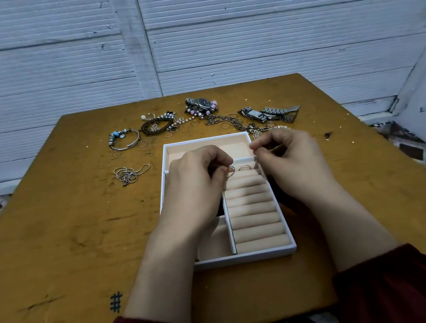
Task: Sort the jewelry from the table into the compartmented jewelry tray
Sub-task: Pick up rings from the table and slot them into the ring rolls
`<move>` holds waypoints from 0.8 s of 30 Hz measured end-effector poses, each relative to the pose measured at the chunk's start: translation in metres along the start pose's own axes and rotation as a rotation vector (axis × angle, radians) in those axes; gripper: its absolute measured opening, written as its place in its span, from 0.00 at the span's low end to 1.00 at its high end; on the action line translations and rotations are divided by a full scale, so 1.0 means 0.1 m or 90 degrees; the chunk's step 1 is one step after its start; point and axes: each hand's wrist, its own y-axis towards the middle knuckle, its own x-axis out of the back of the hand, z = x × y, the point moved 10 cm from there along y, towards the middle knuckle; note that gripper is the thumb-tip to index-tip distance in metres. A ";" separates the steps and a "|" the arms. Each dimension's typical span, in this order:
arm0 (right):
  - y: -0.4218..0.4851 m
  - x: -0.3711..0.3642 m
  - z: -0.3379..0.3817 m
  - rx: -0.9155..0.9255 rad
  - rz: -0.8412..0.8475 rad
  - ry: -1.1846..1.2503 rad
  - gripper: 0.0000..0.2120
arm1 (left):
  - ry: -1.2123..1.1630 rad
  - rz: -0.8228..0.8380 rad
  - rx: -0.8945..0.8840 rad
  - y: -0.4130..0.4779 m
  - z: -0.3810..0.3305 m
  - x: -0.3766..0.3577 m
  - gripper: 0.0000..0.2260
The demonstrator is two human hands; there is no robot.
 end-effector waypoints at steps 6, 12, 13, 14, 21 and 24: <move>0.01 0.02 0.01 0.015 -0.004 -0.018 0.08 | 0.045 0.022 -0.006 0.02 0.01 -0.06 0.08; 0.00 0.02 0.03 0.025 -0.002 -0.016 0.07 | 0.081 0.044 -0.041 0.03 -0.03 -0.11 0.08; 0.01 0.02 0.03 0.025 -0.002 -0.018 0.07 | 0.093 0.049 -0.051 0.03 -0.04 -0.12 0.08; 0.00 0.02 0.03 0.025 -0.002 -0.021 0.07 | 0.106 0.052 -0.058 0.03 -0.04 -0.13 0.08; 0.00 0.03 0.03 0.026 0.002 -0.018 0.07 | 0.126 0.038 -0.068 0.03 -0.07 -0.05 0.07; 0.00 0.02 0.04 0.029 0.001 -0.025 0.07 | 0.108 -0.003 -0.042 0.04 -0.04 0.05 0.03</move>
